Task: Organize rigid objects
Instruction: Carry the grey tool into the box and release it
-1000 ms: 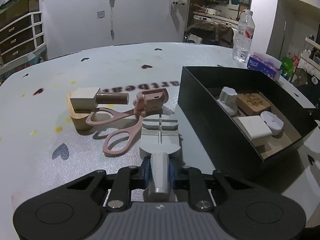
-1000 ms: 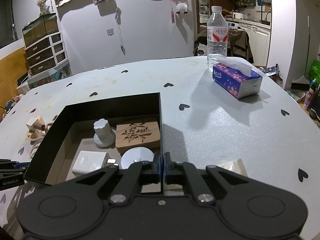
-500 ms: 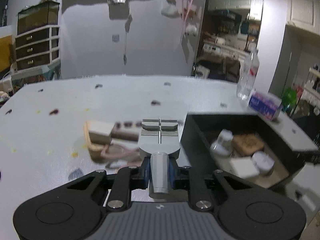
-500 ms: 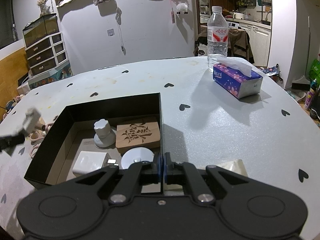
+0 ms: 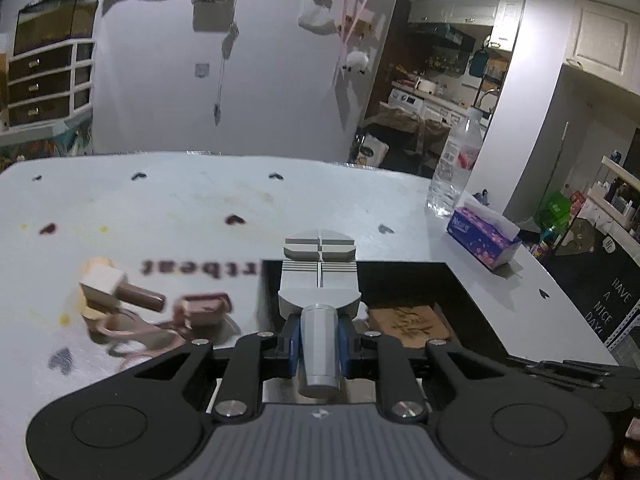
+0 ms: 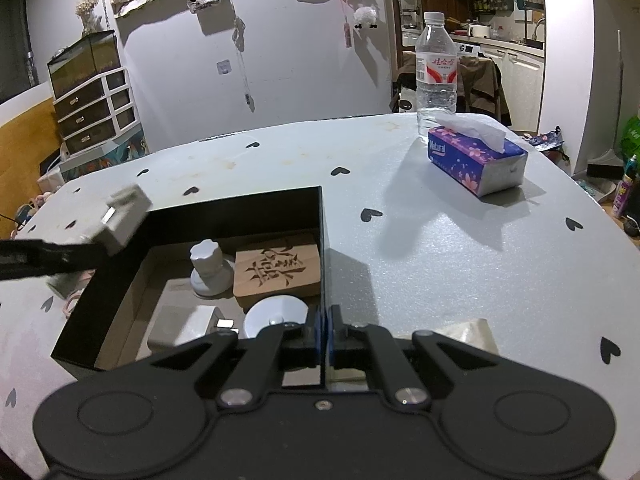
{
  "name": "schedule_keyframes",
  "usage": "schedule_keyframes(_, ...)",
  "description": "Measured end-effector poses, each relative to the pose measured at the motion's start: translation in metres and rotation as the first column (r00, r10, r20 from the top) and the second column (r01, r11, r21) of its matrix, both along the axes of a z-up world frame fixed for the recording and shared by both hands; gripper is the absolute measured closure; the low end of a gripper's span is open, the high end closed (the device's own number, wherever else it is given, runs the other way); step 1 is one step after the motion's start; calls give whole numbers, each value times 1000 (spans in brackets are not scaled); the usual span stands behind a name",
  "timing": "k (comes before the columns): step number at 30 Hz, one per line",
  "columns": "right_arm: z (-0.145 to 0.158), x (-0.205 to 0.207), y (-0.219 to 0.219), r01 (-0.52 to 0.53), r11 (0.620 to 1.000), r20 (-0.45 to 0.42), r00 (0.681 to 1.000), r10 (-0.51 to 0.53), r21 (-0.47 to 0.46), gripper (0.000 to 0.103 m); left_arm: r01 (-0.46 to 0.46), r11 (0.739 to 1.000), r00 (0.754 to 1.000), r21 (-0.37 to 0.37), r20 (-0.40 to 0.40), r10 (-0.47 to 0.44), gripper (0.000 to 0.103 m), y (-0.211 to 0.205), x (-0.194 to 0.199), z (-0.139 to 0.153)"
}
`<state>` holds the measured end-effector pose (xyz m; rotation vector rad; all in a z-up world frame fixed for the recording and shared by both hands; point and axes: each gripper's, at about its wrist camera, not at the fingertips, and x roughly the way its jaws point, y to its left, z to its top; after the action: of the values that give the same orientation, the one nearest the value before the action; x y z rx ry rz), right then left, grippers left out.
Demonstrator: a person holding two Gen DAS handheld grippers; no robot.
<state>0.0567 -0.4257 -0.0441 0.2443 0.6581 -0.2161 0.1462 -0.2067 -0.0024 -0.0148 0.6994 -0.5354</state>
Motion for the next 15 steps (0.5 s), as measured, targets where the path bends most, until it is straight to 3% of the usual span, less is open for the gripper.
schedule_keyframes(7,-1,-2,-3,-10,1000,10,1000,10,9,99,-85,996,993,34,-74,87,82,-16,5,-13)
schedule_keyframes(15,-2,-2,-5,-16,1000,18,1000,16,20,98,-147,986,984,82,-85,154,82,-23,12,-21)
